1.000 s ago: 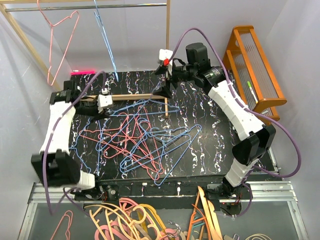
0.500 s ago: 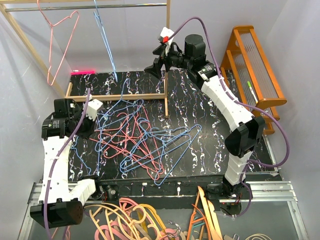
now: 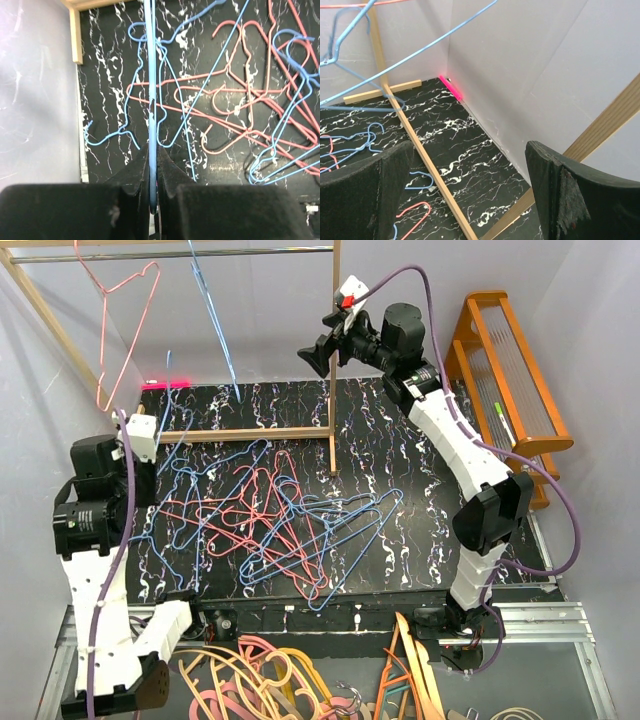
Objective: Organize the hangers
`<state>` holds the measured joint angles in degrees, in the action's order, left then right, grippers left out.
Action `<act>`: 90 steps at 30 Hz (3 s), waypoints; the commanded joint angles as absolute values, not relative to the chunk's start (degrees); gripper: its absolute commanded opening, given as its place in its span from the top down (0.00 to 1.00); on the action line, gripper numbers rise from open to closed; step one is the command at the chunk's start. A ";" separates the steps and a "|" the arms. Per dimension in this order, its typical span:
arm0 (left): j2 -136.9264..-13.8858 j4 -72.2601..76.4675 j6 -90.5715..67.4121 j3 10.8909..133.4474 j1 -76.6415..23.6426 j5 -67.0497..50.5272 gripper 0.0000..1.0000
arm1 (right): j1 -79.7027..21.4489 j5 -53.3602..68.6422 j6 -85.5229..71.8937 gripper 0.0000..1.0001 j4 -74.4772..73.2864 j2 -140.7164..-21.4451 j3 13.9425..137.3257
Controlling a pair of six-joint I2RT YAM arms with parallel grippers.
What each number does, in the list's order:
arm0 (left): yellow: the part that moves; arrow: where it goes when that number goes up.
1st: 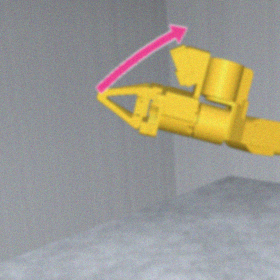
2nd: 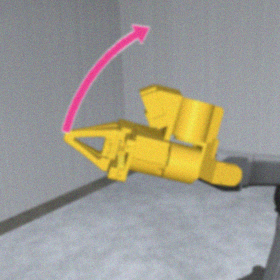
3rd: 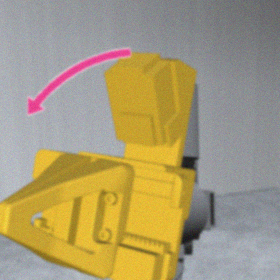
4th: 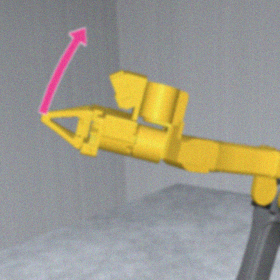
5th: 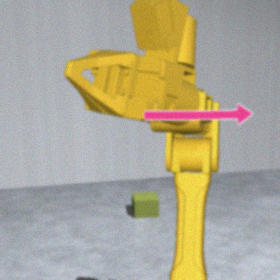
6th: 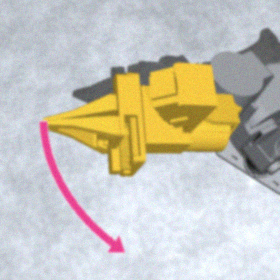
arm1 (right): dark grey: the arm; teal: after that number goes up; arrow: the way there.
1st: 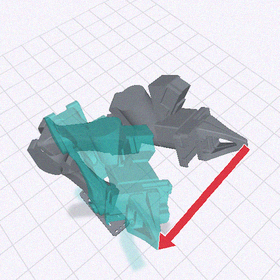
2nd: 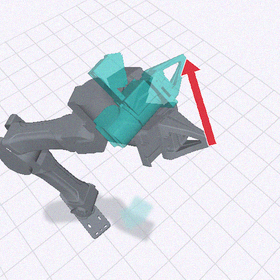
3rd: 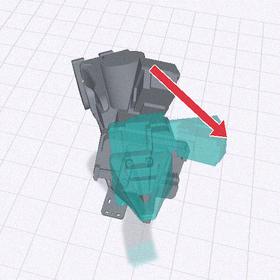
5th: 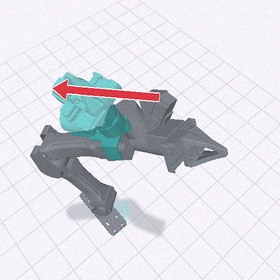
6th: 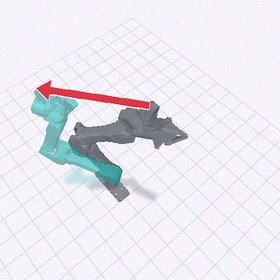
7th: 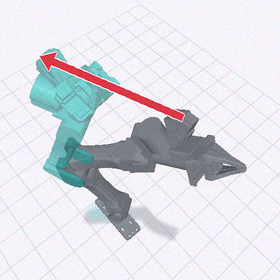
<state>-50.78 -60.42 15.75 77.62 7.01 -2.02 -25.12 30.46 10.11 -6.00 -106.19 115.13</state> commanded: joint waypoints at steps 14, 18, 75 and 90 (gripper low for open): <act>-63.66 -52.19 6.01 106.48 8.62 -7.27 1.00 | -25.21 30.53 11.94 0.01 -2.09 -97.73 105.60; -67.17 -50.01 5.53 111.33 8.65 -8.90 1.00 | -25.19 31.30 12.11 0.01 -2.02 -95.87 102.23; -66.67 -54.72 9.37 87.33 7.22 -15.16 0.03 | -26.47 46.94 78.03 0.15 -41.10 -103.60 89.95; -56.99 -63.83 12.50 76.15 8.20 -18.36 0.03 | -31.97 47.71 85.64 0.56 -48.76 -119.87 99.07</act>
<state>-57.89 -60.99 11.46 76.82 7.81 -16.88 -30.85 45.80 84.07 -47.40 -118.10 94.21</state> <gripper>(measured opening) 0.969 0.499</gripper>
